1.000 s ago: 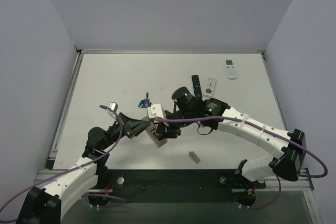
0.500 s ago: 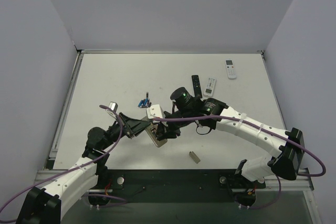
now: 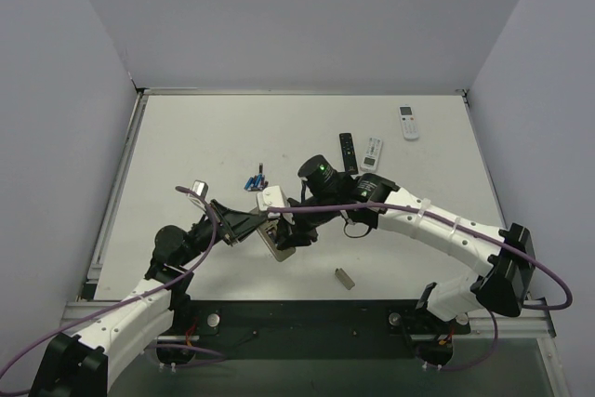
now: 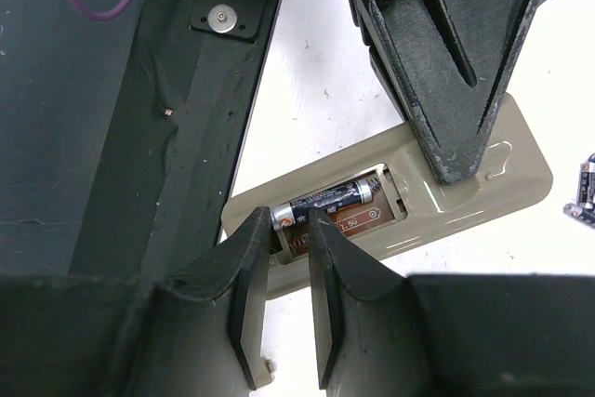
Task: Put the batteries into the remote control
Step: Load the battery into the remote control.
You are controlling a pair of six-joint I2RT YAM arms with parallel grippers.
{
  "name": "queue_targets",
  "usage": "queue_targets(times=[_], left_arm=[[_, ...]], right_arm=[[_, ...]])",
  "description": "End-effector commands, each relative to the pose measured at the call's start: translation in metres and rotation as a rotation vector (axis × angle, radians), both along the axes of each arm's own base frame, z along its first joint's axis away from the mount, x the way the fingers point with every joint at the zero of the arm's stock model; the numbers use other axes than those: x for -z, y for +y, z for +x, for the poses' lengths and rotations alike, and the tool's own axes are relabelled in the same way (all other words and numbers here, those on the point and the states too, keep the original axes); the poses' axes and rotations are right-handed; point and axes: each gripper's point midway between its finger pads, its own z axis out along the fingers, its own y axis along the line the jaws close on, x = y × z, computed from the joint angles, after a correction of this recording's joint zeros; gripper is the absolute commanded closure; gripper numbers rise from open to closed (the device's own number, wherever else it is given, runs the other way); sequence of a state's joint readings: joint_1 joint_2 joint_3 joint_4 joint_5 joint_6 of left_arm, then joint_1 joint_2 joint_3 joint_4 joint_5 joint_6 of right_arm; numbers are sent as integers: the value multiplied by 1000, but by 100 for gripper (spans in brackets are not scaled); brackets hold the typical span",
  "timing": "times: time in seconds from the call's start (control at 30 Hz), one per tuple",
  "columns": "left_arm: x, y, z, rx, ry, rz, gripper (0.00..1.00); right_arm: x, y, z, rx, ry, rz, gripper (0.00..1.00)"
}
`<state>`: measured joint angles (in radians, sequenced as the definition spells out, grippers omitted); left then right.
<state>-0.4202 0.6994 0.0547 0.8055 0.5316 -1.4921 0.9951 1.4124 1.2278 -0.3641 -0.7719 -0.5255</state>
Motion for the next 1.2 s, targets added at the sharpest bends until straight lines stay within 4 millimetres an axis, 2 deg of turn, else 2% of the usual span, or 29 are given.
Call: queue_targets(times=[0.0, 0.33, 1.17], left_arm=[[-46, 0, -7, 18, -138, -68, 100], [-56, 0, -10, 27, -160, -86, 100], [-64, 1, -12, 13, -175, -115, 100]], right_arm=[[-4, 8, 4, -16, -3, 14, 82], [0, 15, 12, 7, -7, -6, 85], [22, 29, 33, 134, -39, -46, 90]])
